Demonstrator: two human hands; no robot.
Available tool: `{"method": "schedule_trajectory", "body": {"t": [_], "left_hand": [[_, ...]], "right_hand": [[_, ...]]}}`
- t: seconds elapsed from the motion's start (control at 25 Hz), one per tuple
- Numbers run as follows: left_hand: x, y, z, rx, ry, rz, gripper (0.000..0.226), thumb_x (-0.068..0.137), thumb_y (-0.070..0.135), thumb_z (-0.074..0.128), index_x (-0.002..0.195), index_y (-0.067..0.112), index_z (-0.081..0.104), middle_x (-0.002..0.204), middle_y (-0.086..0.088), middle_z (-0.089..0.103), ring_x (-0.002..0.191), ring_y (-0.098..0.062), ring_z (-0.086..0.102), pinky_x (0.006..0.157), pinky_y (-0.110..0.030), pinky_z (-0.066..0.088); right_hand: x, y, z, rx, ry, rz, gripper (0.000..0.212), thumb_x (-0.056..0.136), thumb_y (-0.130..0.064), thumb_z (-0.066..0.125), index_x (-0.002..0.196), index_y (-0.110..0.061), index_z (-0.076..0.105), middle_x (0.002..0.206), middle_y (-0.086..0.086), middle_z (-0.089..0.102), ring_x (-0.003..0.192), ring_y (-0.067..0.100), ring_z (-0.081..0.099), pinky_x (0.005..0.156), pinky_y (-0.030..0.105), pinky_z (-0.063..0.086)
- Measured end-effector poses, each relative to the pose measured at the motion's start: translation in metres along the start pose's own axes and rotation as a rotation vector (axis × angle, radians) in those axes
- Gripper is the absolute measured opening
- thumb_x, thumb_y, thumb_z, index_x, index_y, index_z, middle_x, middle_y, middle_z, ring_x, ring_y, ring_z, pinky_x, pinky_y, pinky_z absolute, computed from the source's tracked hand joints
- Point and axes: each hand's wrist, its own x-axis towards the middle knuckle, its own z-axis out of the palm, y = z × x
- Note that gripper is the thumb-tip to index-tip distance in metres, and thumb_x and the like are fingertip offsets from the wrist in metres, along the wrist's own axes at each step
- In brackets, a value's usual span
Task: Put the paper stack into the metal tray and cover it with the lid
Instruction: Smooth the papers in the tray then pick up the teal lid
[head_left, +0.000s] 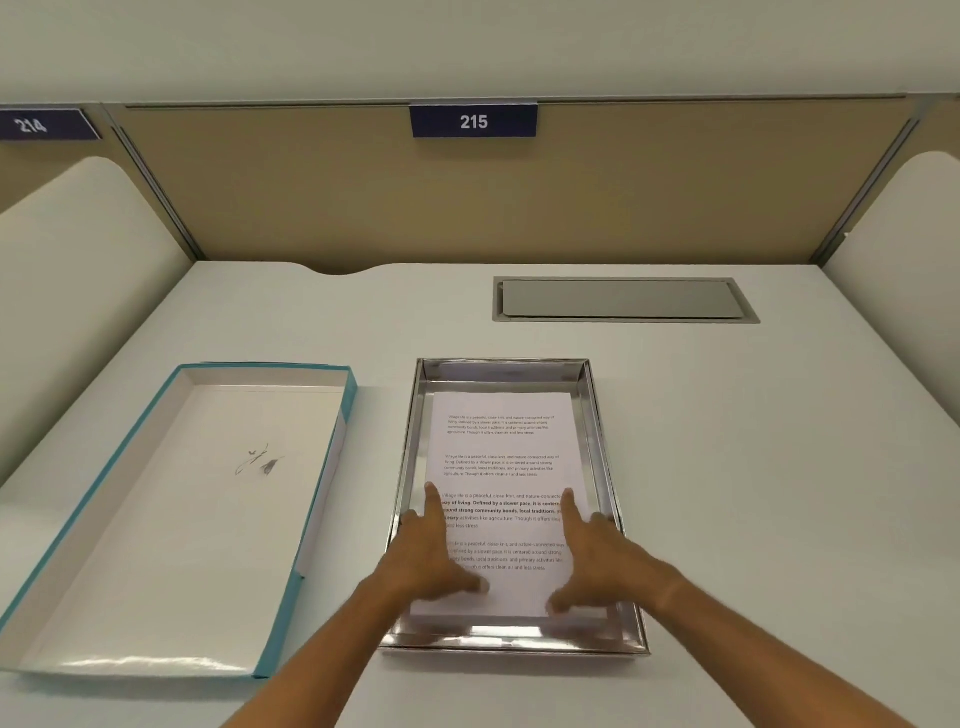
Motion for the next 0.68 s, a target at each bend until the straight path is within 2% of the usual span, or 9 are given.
{"method": "schedule_trajectory", "body": {"t": [0.04, 0.12, 0.2, 0.32, 0.44, 0.48, 0.56, 0.68], "left_hand": [[0.008, 0.004, -0.007, -0.067, 0.044, 0.010, 0.122, 0.063, 0.049, 0.083, 0.152, 0.014, 0.007, 0.148, -0.013, 0.041, 0.130, -0.033, 0.048, 0.103, -0.047, 0.048], [0.023, 0.013, -0.017, -0.174, 0.160, 0.005, 0.095, 0.075, 0.049, 0.075, 0.145, 0.011, 0.025, 0.145, -0.012, 0.048, 0.128, -0.034, 0.052, 0.102, -0.047, 0.049], [0.037, 0.022, -0.024, -0.261, 0.223, -0.037, 0.071, 0.086, 0.043, 0.065, 0.140, 0.009, 0.033, 0.143, -0.011, 0.050, 0.126, -0.034, 0.053, 0.101, -0.046, 0.050], [0.052, 0.031, -0.029, -0.309, 0.236, -0.086, 0.055, 0.096, 0.034, 0.052, 0.140, 0.008, 0.033, 0.142, -0.012, 0.050, 0.123, -0.035, 0.055, 0.099, -0.047, 0.051], [0.059, 0.029, -0.029, -0.293, 0.239, -0.087, 0.049, 0.097, 0.026, 0.049, 0.139, 0.008, 0.033, 0.139, -0.011, 0.052, 0.118, -0.033, 0.058, 0.093, -0.042, 0.054], [0.061, 0.026, -0.029, -0.289, 0.232, -0.086, 0.048, 0.096, 0.024, 0.049, 0.139, 0.009, 0.033, 0.137, -0.011, 0.054, 0.115, -0.032, 0.060, 0.088, -0.039, 0.055], [0.065, 0.023, -0.032, -0.278, 0.205, -0.090, 0.052, 0.094, 0.021, 0.052, 0.140, 0.009, 0.031, 0.133, -0.010, 0.056, 0.111, -0.031, 0.061, 0.080, -0.034, 0.053], [0.079, 0.028, -0.045, -0.224, 0.190, -0.067, 0.067, 0.089, 0.020, 0.059, 0.145, 0.007, 0.026, 0.133, -0.011, 0.056, 0.112, -0.030, 0.061, 0.076, -0.030, 0.050]], "right_hand": [[0.007, -0.002, -0.009, 0.053, 0.049, 0.005, 0.126, 0.072, -0.043, 0.080, 0.155, -0.010, -0.008, 0.149, 0.022, 0.036, 0.135, 0.035, 0.042, 0.108, 0.040, 0.043], [0.021, -0.005, -0.023, 0.196, 0.220, -0.001, 0.091, 0.079, -0.041, 0.072, 0.147, -0.004, 0.023, 0.136, 0.016, 0.055, 0.119, 0.030, 0.058, 0.095, 0.036, 0.052], [0.032, -0.011, -0.032, 0.310, 0.318, 0.035, 0.064, 0.085, -0.034, 0.068, 0.134, -0.005, 0.039, 0.130, 0.012, 0.062, 0.113, 0.028, 0.061, 0.083, 0.029, 0.051], [0.046, -0.019, -0.036, 0.394, 0.330, 0.112, 0.071, 0.086, -0.028, 0.066, 0.142, 0.001, 0.032, 0.125, 0.011, 0.062, 0.110, 0.028, 0.061, 0.081, 0.029, 0.051], [0.051, -0.022, -0.035, 0.401, 0.333, 0.154, 0.073, 0.081, -0.024, 0.065, 0.141, 0.002, 0.033, 0.098, 0.001, 0.060, 0.083, 0.017, 0.056, 0.059, 0.021, 0.044], [0.053, -0.021, -0.035, 0.387, 0.328, 0.158, 0.072, 0.080, -0.024, 0.065, 0.139, 0.002, 0.034, 0.094, 0.000, 0.058, 0.080, 0.015, 0.056, 0.058, 0.021, 0.043], [0.056, -0.020, -0.037, 0.340, 0.312, 0.157, 0.077, 0.079, -0.026, 0.065, 0.142, 0.002, 0.031, 0.106, 0.005, 0.062, 0.089, 0.020, 0.059, 0.067, 0.025, 0.045], [0.068, -0.021, -0.052, 0.275, 0.326, 0.116, 0.080, 0.081, -0.027, 0.064, 0.145, 0.000, 0.026, 0.116, 0.011, 0.063, 0.099, 0.027, 0.062, 0.071, 0.028, 0.046]]}}
